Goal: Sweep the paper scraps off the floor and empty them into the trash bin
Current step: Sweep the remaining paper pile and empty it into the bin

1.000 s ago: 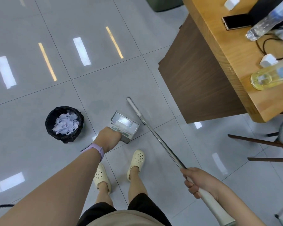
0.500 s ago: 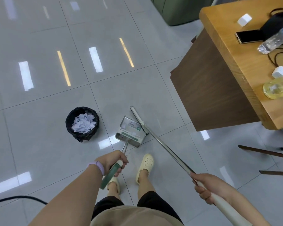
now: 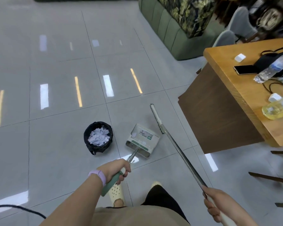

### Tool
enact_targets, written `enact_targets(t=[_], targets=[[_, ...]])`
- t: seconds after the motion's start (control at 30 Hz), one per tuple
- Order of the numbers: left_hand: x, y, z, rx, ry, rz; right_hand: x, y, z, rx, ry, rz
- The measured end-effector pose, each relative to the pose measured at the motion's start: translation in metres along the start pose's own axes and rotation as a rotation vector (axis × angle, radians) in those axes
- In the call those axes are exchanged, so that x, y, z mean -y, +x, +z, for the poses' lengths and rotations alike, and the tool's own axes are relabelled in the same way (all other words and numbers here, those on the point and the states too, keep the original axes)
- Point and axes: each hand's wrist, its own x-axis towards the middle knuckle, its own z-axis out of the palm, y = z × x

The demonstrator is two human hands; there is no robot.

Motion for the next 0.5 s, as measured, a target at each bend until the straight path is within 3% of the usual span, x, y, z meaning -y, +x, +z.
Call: enact_targets(t=[0.23, 0.5], targets=[[0.012, -0.067, 0.012, -0.143, -0.133, 0.180, 0.017, 0.037, 0.014, 0.014, -0.019, -0.129], [0.042, -0.092, 0.082, -0.296, -0.200, 0.333, 0.053, 0.037, 0.007, 0.138, -0.099, -0.224]])
